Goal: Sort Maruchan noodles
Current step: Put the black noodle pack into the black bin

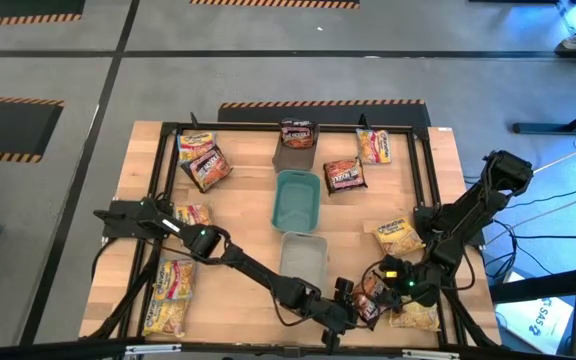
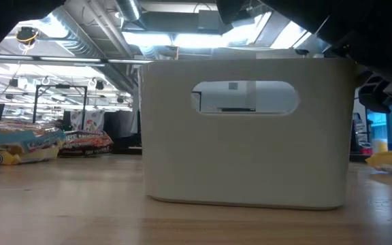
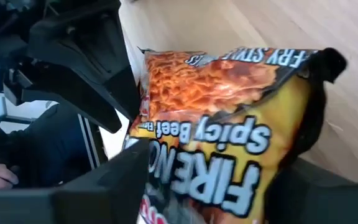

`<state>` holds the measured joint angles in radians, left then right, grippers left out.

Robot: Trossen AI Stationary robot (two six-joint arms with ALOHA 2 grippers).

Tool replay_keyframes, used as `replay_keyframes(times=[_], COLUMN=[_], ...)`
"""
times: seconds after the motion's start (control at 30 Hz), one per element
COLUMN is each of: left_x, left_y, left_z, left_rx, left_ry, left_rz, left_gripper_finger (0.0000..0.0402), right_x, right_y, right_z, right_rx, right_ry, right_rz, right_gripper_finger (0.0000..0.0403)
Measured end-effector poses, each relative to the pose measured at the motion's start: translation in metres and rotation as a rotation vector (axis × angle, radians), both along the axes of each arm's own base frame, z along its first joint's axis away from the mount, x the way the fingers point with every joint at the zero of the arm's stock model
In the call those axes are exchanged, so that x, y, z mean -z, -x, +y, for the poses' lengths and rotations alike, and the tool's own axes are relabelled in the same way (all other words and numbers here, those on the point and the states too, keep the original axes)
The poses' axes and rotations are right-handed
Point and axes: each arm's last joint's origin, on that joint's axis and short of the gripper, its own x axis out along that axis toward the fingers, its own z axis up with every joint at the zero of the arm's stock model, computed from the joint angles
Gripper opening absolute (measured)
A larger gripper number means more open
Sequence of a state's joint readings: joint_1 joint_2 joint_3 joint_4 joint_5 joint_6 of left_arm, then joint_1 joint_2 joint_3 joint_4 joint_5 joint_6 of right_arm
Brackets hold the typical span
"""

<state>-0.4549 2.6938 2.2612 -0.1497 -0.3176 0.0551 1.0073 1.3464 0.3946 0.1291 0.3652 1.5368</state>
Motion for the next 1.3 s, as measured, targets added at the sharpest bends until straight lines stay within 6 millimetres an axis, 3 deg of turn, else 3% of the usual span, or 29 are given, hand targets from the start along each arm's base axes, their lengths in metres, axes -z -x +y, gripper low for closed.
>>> replay_keyframes(times=[0.2,0.33,0.5,0.77,1.0,1.3], left_x=[-0.001,-0.001,-0.008,-0.061,-0.118,-0.171], left_y=[0.000,0.001,0.007,0.033,0.074,0.137], left_z=[0.000,-0.002,-0.011,-0.028,-0.042,-0.038], left_rx=[0.002,-0.006,0.004,0.032,0.072,-0.017], left_ry=[-0.007,-0.007,-0.012,-0.044,-0.065,-0.196], left_rz=[-0.002,-0.008,-0.010,0.037,0.114,0.268], left_gripper_finger=[0.0175,0.0175,0.0175,0.0175,0.0175,0.0175], right_x=[-0.002,-0.002,-0.012,-0.046,-0.089,-0.141], right_y=[-0.001,-0.002,-0.006,-0.014,-0.022,-0.045], right_z=[0.001,0.001,0.008,0.024,0.035,0.039], right_rx=[-0.014,-0.040,-0.107,-0.191,-0.214,-0.240], right_ry=[0.011,0.057,0.120,0.215,0.302,0.401], right_rz=[-0.027,-0.056,-0.081,-0.008,-0.021,-0.200], right_gripper_finger=[0.0102,0.0055,0.0059,0.0055,0.0057,0.0055])
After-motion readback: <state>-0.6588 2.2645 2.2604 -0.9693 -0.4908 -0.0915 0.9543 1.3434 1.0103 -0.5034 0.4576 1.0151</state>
